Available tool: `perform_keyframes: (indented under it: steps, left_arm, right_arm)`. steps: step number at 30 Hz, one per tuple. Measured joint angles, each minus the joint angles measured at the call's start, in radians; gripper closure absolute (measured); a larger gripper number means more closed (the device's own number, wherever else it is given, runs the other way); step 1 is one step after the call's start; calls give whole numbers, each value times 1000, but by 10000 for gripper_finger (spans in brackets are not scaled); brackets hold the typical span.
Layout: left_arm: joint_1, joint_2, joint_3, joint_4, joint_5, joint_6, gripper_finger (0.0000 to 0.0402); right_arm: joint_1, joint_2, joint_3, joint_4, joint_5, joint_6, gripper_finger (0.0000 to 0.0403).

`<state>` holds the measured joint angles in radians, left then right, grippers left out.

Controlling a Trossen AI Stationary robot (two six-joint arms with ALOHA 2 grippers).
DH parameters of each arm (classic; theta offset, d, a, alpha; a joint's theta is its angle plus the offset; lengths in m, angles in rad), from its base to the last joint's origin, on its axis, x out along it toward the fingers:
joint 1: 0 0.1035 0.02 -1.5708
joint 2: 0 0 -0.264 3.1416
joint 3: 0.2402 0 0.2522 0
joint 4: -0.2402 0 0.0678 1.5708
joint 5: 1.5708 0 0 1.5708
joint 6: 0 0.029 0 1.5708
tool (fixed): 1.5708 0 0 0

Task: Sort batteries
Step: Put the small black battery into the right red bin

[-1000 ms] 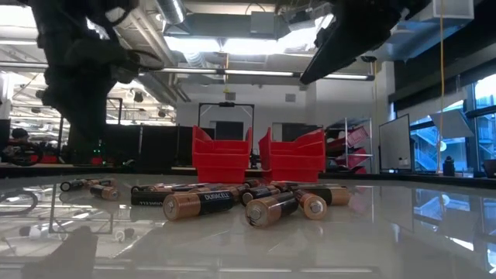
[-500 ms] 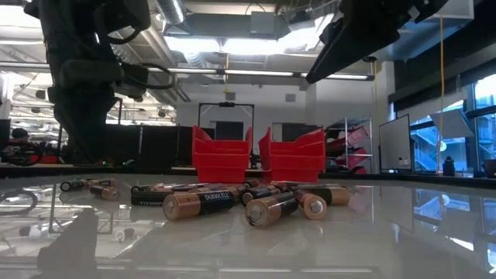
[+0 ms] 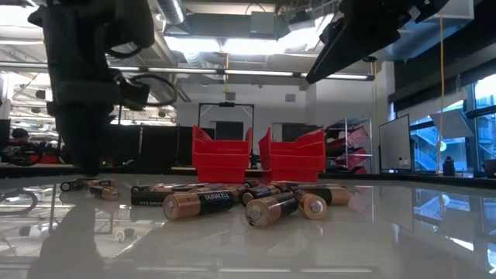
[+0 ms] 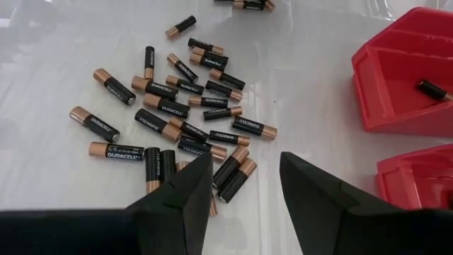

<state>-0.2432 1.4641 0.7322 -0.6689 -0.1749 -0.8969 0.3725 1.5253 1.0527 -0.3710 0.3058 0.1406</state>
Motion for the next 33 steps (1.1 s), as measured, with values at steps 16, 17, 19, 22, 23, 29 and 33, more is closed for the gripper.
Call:
perform_keyframes:
  steps: [16, 17, 19, 22, 23, 29, 33]
  left_arm:
    - [13, 104, 3, 21, 29, 26, 333]
    - [13, 107, 3, 22, 33, 24, 352]
    - [13, 107, 3, 22, 35, 22, 382]
    - [13, 96, 0, 24, 39, 23, 383]
    - [13, 92, -1, 25, 40, 26, 382]
    - [12, 25, -8, 20, 6, 55, 387]
    - [13, -91, -6, 4, -60, 59, 387]
  right_arm:
    - [0, 0, 0, -8, 0, 0, 235]
    - [0, 0, 0, -9, 0, 0, 235]
    - [0, 0, 0, -24, 0, 2, 235]
    - [0, 0, 0, -45, 1, 9, 235]
    - [0, 0, 0, -50, 0, 9, 235]
    - [0, 0, 0, -51, 66, -8, 235]
    - [0, 0, 0, -44, 105, -43, 235]
